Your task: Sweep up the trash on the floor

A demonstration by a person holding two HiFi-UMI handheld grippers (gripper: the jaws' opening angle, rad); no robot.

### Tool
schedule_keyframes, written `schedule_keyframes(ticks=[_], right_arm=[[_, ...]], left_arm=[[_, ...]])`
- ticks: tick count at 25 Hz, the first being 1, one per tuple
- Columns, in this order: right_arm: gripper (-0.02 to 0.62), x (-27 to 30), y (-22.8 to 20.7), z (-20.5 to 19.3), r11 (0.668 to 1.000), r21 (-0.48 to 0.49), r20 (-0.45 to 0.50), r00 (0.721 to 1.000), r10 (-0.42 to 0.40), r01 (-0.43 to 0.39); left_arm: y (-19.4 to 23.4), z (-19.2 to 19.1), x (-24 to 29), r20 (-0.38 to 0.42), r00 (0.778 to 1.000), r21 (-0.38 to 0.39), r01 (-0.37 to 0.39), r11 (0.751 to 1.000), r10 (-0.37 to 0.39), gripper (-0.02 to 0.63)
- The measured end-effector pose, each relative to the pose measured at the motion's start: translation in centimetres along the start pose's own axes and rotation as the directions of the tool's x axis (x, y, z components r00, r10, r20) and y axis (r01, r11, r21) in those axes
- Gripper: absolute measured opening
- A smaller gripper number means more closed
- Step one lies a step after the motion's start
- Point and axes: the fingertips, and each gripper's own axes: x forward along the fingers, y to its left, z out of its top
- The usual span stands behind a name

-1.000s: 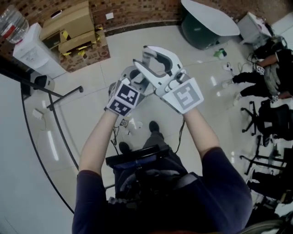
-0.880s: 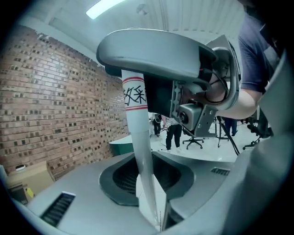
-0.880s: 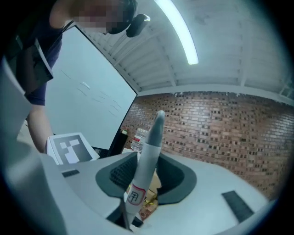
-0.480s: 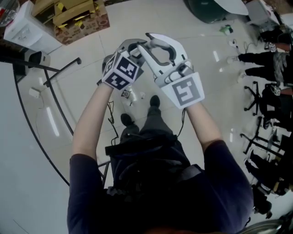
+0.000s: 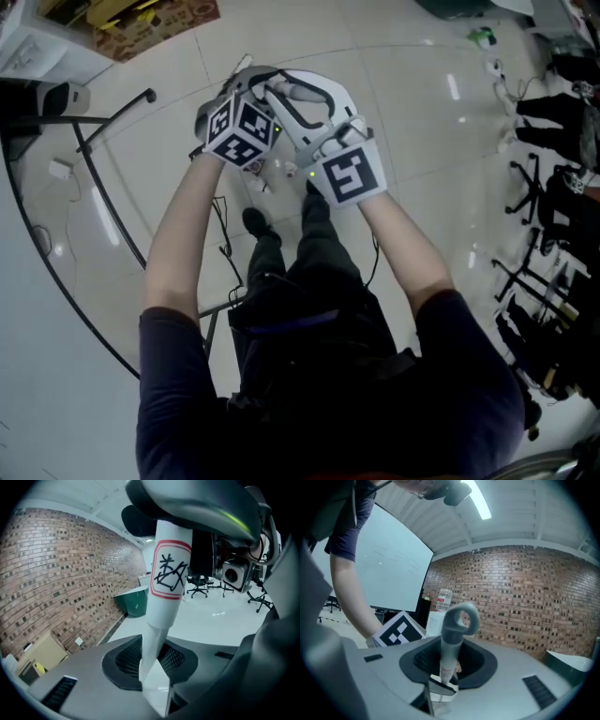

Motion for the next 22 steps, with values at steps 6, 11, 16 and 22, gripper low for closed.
schedule_keyframes(ticks=[6, 11, 16, 22], right_arm=[[0.109, 0.7, 3.1, -6.4, 0.994, -0.050, -0.120, 0.989, 0.090, -0.097], [0.107, 0.4, 5.4, -8.9, 0.992, 0.018, -0.138, 0.982, 0.129, -0.128], [0.109, -0.2, 5.2, -9.7, 0.983, 0.094, -0.149, 0.975, 0.168, -0.155], [0.110, -2.0, 6.2, -12.2, 0.969, 0.174, -0.240, 0.947, 0.215, -0.176]], left_arm=[[-3.2, -5.7, 3.4, -0.079, 0.996, -0.046, 0.029, 0.999, -0.032, 0.080], [-5.7, -8.1, 4.3, -0.073, 0.997, -0.115, 0.033, 0.993, -0.041, 0.081], [-6.6, -8.0, 4.9, -0.068, 0.995, -0.131, 0.059, 0.990, -0.068, 0.081], [-10.0, -9.3, 5.3, -0.103, 0.985, -0.129, 0.127, 0.984, -0.140, 0.081]])
